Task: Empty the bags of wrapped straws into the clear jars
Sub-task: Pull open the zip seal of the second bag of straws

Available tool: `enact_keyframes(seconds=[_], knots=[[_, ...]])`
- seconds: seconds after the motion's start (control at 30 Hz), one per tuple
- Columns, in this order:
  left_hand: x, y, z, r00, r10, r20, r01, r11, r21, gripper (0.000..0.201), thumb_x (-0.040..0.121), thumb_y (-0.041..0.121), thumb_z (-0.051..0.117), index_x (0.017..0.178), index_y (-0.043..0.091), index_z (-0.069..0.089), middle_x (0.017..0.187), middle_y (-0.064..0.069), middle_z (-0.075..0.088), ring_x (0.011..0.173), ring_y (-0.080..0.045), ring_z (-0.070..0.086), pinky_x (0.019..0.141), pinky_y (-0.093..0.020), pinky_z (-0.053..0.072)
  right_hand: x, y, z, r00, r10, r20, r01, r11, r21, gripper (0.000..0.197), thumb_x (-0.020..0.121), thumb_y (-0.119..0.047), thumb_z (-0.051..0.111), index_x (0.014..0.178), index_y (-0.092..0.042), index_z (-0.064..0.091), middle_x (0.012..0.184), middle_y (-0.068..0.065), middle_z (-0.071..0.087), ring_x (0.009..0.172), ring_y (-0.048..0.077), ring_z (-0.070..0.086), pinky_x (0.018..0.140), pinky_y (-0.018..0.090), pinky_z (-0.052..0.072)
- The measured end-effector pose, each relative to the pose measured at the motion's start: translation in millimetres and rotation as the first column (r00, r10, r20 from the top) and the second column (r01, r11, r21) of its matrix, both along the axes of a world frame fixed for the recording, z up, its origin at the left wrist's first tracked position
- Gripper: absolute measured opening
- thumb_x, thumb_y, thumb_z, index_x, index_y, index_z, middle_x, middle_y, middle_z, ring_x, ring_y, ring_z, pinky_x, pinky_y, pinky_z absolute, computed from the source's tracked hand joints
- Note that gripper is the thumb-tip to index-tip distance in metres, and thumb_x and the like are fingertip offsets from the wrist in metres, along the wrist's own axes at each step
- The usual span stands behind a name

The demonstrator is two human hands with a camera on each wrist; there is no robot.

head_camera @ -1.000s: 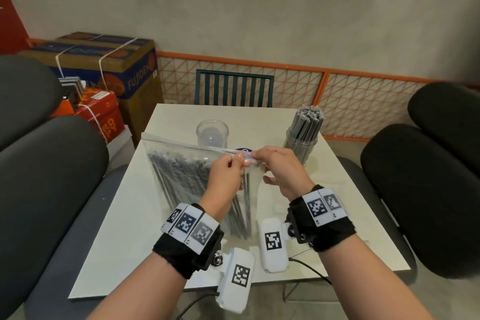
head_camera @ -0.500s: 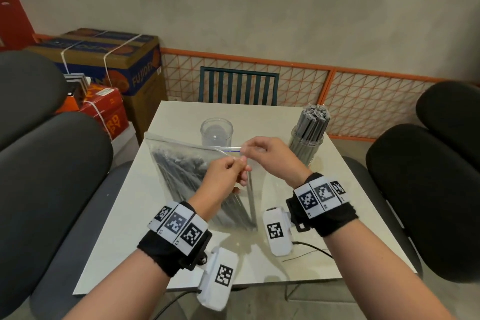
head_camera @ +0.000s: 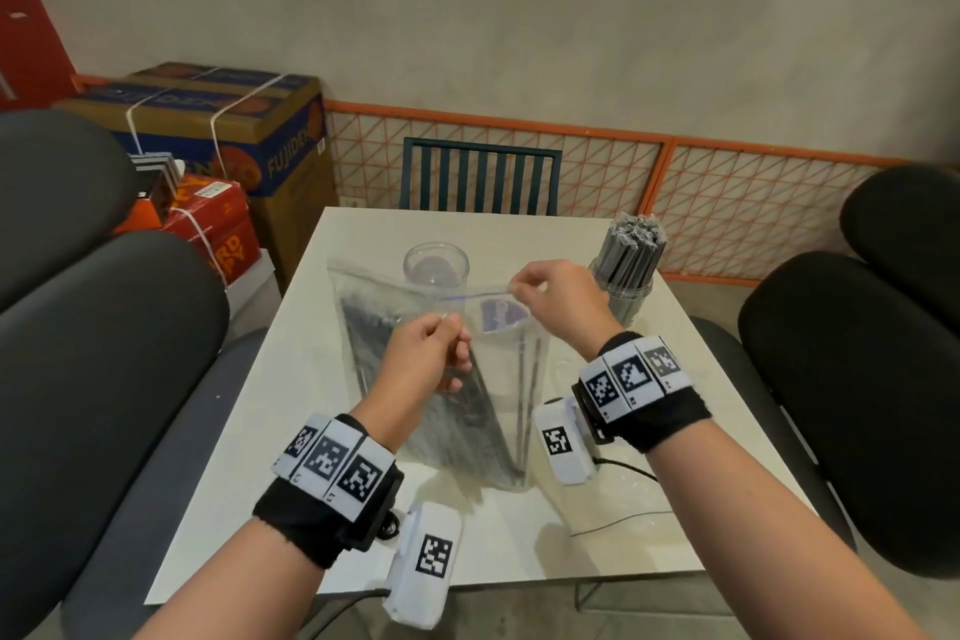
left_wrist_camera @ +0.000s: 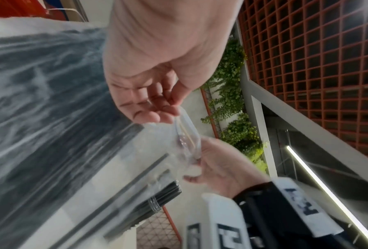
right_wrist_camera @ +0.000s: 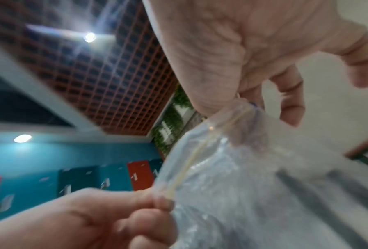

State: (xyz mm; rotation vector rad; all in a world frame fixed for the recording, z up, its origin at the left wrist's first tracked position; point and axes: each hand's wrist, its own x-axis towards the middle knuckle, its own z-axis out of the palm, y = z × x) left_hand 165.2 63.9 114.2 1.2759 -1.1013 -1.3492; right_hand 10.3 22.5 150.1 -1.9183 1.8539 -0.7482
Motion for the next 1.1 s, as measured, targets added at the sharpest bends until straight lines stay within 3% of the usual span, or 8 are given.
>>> enact_keyframes(seconds=[0.07, 0.13, 0.37, 0.53, 0.67, 0.77, 0.97, 1.1], knots=[[-2, -2, 0, 0.997, -0.051, 0.061, 0.052, 0.999, -0.006, 0.028, 0.096, 0.022, 0.047, 0.072, 0.014, 0.058, 0.061, 0.0, 0.052, 0.05, -0.008, 0.052, 0.048, -0.021, 0.042, 10, 6, 1, 0.985, 0.125, -0.119, -0.128, 0.992, -0.011, 0.015, 0.091, -0.036, 0.056, 0.1, -0.033, 0.067, 0.104, -0.014, 0.066, 0.107, 0.014, 0.053, 0.1, 0.048, 0.03], [-3, -4, 5, 0.991, -0.09, 0.095, 0.091, 0.996, -0.008, 0.027, 0.094, 0.021, 0.049, 0.073, 0.013, 0.063, 0.061, 0.0, 0.054, 0.049, -0.008, 0.053, 0.051, -0.022, 0.043, 20, 10, 2, 0.973, 0.19, -0.134, -0.196, 0.98, -0.038, 0.012, 0.091, -0.036, 0.056, 0.093, -0.034, 0.067, 0.093, -0.017, 0.065, 0.104, 0.013, 0.055, 0.103, 0.052, 0.028], [13, -18, 16, 0.995, 0.101, 0.012, -0.102, 0.995, 0.004, 0.021, 0.098, 0.017, 0.041, 0.081, 0.011, 0.051, 0.063, -0.004, 0.051, 0.044, -0.011, 0.05, 0.039, -0.019, 0.045, 25, 6, -4, 0.977, 0.195, -0.092, -0.2, 0.978, -0.055, 0.012, 0.091, -0.031, 0.056, 0.089, -0.029, 0.068, 0.08, -0.015, 0.063, 0.087, 0.01, 0.055, 0.097, 0.044, 0.036], [10, -10, 12, 0.999, 0.051, 0.004, -0.051, 0.999, -0.014, 0.022, 0.096, 0.013, 0.042, 0.077, 0.012, 0.051, 0.063, -0.004, 0.051, 0.051, -0.013, 0.048, 0.04, -0.021, 0.042, 16, -10, -5, 1.0, -0.024, -0.019, 0.022, 0.996, -0.081, 0.015, 0.093, -0.024, 0.052, 0.09, -0.025, 0.067, 0.089, -0.005, 0.07, 0.093, 0.019, 0.061, 0.096, 0.047, 0.041], [8, -9, 11, 0.999, -0.009, 0.046, 0.01, 0.999, -0.031, 0.023, 0.096, 0.016, 0.045, 0.077, 0.012, 0.055, 0.064, -0.004, 0.056, 0.048, -0.011, 0.05, 0.041, -0.02, 0.044, 28, -4, -8, 0.986, 0.146, -0.076, -0.153, 0.984, -0.091, 0.02, 0.092, -0.033, 0.055, 0.11, -0.031, 0.063, 0.103, -0.011, 0.068, 0.105, 0.014, 0.059, 0.107, 0.054, 0.026], [9, -13, 16, 0.996, -0.035, 0.084, 0.037, 0.999, -0.023, 0.023, 0.095, 0.02, 0.047, 0.078, 0.011, 0.059, 0.063, -0.004, 0.057, 0.046, -0.009, 0.052, 0.044, -0.022, 0.048, 38, -2, -10, 0.974, 0.219, -0.064, -0.224, 0.969, -0.101, 0.014, 0.092, -0.031, 0.054, 0.099, -0.03, 0.067, 0.094, -0.008, 0.072, 0.1, 0.015, 0.062, 0.105, 0.053, 0.03], [23, -23, 15, 0.993, 0.103, 0.053, -0.101, 0.994, -0.037, 0.021, 0.097, 0.02, 0.045, 0.082, 0.008, 0.052, 0.065, -0.006, 0.053, 0.045, -0.011, 0.047, 0.037, -0.021, 0.044, 41, -4, -9, 0.973, 0.22, -0.069, -0.225, 0.971, -0.077, 0.014, 0.092, -0.029, 0.054, 0.092, -0.027, 0.068, 0.078, -0.008, 0.066, 0.088, 0.015, 0.06, 0.097, 0.045, 0.037], [23, -11, 12, 0.996, 0.087, 0.031, -0.087, 0.996, -0.017, 0.023, 0.096, 0.015, 0.046, 0.074, 0.009, 0.051, 0.062, -0.005, 0.051, 0.042, -0.009, 0.045, 0.037, -0.02, 0.04, 35, -18, -11, 0.998, 0.067, -0.007, -0.068, 0.995, -0.077, 0.015, 0.093, -0.025, 0.053, 0.092, -0.024, 0.068, 0.078, -0.008, 0.064, 0.09, 0.02, 0.062, 0.092, 0.045, 0.044]])
